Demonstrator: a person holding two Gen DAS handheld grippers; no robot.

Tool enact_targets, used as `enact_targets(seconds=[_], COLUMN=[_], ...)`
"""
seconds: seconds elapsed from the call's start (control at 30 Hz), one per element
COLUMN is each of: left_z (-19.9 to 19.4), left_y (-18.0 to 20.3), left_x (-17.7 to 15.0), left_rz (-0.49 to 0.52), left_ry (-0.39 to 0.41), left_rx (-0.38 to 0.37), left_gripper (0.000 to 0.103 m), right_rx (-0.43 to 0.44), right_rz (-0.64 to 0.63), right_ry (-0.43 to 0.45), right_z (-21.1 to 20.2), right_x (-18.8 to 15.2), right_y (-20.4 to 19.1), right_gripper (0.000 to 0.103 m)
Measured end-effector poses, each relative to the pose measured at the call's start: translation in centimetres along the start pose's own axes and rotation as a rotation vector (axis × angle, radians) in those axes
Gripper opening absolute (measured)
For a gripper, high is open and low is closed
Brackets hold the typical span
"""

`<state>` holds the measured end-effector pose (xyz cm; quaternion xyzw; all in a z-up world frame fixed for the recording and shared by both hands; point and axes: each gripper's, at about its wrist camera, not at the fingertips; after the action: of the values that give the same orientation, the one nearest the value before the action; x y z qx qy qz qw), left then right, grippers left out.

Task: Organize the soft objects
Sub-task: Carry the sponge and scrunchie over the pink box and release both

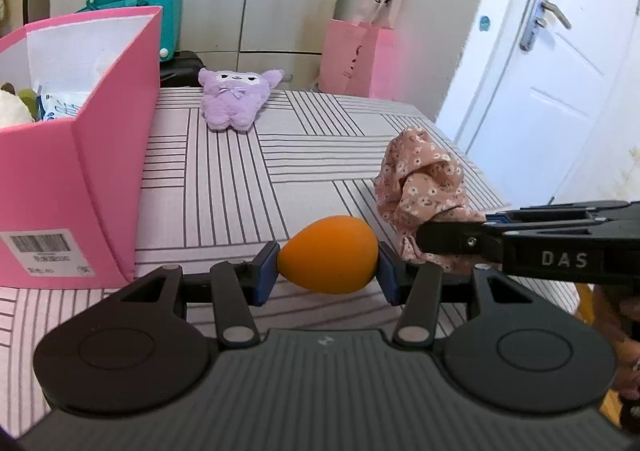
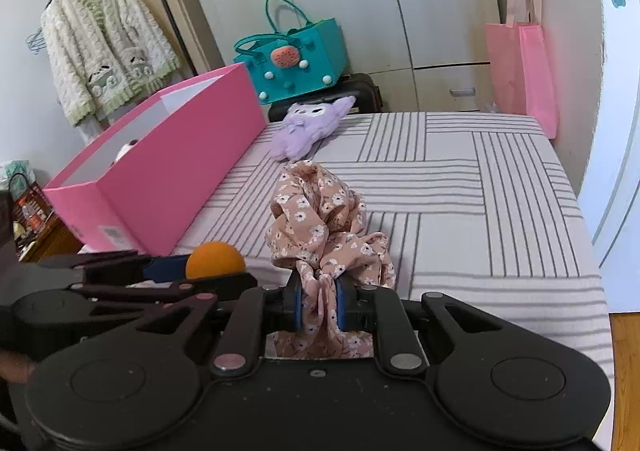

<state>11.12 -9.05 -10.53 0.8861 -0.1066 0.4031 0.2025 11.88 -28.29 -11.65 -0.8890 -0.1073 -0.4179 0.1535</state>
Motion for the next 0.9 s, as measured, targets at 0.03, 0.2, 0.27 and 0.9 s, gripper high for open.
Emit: enact_targets(seconds=[0.03, 0.2, 0.27, 0.9], left_z=[-0.3, -1.6, -2.4, -10.9], left_y=[0.0, -0.8, -1.1, -7.6], left_x=[-0.1, -0.2, 0.0, 3.4], left_rz=[0.015, -0.006, -0.005, -0.026], left_ry=[0.000, -0.056, -0.064, -0.206], left_rx=[0.007, -0.031, -0.039, -0.151], left_gripper=[0.050, 0.050, 0.050, 0.051], right_rx=[0.014, 0.065, 0.061, 0.274], right_rz=[-0.004, -0.064, -0.088, -0.165], right_ry=[-0.003, -0.019, -0.045, -0.206], right_z=[-0.4, -2.1, -2.6, -4.4], right_x=[-0.2, -0.1, 0.0, 4.1], right_y=[-0.3, -2.5, -3.3, -9.2], right_gripper=[0.019, 0.019, 0.019, 0.019])
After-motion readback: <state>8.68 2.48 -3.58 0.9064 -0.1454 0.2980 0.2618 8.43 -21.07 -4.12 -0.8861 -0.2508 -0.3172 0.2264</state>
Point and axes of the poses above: each gripper's, at about its wrist camera, not at the fingertips, and z roughly the way its jaws point, y to its right, x to its top, and after that the axes turned 5 degrees about -z, right-handed
